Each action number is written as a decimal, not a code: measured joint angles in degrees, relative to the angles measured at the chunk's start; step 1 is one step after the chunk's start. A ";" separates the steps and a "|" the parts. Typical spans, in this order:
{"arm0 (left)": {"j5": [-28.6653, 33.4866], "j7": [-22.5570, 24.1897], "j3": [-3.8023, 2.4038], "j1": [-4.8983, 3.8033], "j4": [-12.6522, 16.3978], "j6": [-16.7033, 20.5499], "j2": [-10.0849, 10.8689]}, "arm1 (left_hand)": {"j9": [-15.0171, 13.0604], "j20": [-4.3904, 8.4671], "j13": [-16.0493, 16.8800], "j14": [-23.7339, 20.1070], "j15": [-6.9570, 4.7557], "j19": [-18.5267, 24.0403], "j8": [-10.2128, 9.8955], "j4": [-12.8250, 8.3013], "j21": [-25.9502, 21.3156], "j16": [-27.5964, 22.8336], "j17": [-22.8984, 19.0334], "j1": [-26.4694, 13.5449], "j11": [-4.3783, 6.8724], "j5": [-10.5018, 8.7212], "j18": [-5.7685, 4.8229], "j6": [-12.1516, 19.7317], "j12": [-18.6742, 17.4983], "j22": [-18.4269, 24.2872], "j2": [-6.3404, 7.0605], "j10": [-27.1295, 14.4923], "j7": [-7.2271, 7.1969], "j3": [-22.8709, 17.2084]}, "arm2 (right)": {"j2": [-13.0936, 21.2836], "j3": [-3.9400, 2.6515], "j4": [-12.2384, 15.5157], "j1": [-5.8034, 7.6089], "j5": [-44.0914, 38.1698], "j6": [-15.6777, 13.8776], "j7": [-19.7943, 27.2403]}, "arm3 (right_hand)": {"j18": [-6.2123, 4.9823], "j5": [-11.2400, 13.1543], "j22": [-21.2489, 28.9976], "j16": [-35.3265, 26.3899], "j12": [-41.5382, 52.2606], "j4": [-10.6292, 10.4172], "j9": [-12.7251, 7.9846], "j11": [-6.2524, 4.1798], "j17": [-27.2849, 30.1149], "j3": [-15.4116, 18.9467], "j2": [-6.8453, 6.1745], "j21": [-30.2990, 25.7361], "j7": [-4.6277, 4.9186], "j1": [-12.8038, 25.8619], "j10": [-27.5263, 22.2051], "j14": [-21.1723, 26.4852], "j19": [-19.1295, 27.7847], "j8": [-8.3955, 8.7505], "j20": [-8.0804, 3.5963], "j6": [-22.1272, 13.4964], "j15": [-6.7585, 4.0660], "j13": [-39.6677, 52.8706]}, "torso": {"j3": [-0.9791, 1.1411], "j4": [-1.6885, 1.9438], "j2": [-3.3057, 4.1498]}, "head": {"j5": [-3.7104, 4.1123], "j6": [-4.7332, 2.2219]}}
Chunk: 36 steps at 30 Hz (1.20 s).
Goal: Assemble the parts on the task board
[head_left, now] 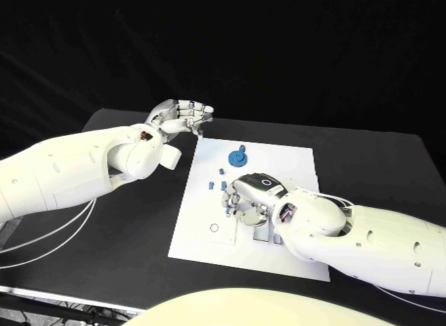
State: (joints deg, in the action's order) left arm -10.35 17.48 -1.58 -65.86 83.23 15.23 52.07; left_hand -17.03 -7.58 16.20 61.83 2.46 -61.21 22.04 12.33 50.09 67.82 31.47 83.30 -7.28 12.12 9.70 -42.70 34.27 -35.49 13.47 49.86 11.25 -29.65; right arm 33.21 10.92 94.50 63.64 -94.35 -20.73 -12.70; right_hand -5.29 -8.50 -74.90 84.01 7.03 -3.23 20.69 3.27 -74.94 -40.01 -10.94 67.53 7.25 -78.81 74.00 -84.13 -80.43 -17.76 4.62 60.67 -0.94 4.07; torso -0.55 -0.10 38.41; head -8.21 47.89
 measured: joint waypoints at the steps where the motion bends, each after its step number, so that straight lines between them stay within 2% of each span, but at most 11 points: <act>1: -0.02 -0.02 0.00 0.00 -0.01 -0.02 -0.01 | 0.01 0.00 0.00 0.00 0.00 0.00 0.00 0.00 0.00 0.00 0.00 0.00 0.00 0.00 0.00 0.00 0.00 0.00 0.00 0.00 0.00 0.00 | 0.00 0.01 -0.06 0.00 0.00 0.02 -0.01 | 0.00 0.00 0.00 0.00 0.00 0.00 0.01 0.00 0.00 0.00 0.00 0.00 0.00 0.00 0.00 0.00 0.00 0.00 0.00 0.00 0.00 0.00 | 0.00 0.00 0.00 | 0.00 0.01; 20: -0.34 -0.31 0.01 0.00 -0.06 -0.24 -0.02 | 0.00 0.00 -0.01 0.00 0.00 0.00 0.00 0.00 0.00 0.00 -0.05 0.22 0.00 0.00 0.00 0.00 0.00 -0.01 -0.22 0.00 0.00 0.00 | -0.33 0.25 -0.51 -0.06 -0.08 0.44 -0.25 | 0.00 -0.09 -0.04 0.00 -0.23 0.24 0.08 0.01 0.01 -0.09 0.24 0.00 -0.06 0.26 0.01 0.00 0.00 0.06 0.00 -0.25 0.00 -0.05 | -0.03 0.03 0.00 | 0.29 0.02; 36: -0.41 -0.40 0.01 0.00 -0.10 -0.31 0.01 | 0.05 0.00 -0.04 0.00 0.00 0.00 0.00 0.00 0.00 0.00 -0.04 0.22 0.00 0.00 0.00 0.00 0.00 -0.01 -0.23 0.00 0.00 0.00 | -0.30 0.33 -0.47 -0.08 -0.11 1.23 -0.35 | 0.00 -0.05 -0.03 0.00 -0.30 0.24 0.15 0.02 0.02 -0.07 0.22 0.00 0.05 0.26 0.02 0.00 0.00 0.00 0.00 -0.17 0.00 0.00 | -0.02 0.02 0.00 | 0.15 0.49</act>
State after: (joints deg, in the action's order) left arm -10.76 17.07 -1.58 -65.86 83.13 14.91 52.08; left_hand -16.99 -7.58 16.16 61.83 2.46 -61.21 22.04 12.33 50.09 67.82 31.43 83.52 -7.28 12.13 9.70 -42.71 34.27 -35.51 13.24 49.86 11.25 -29.65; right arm 32.91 11.25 94.03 63.56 -94.45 -19.50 -13.05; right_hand -5.29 -8.55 -74.93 84.00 6.73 -2.99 20.84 3.28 -74.91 -40.08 -10.71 67.54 7.30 -78.55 74.02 -84.13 -80.43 -17.77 4.62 60.50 -0.94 4.07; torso -0.58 -0.08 38.41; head -8.06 48.38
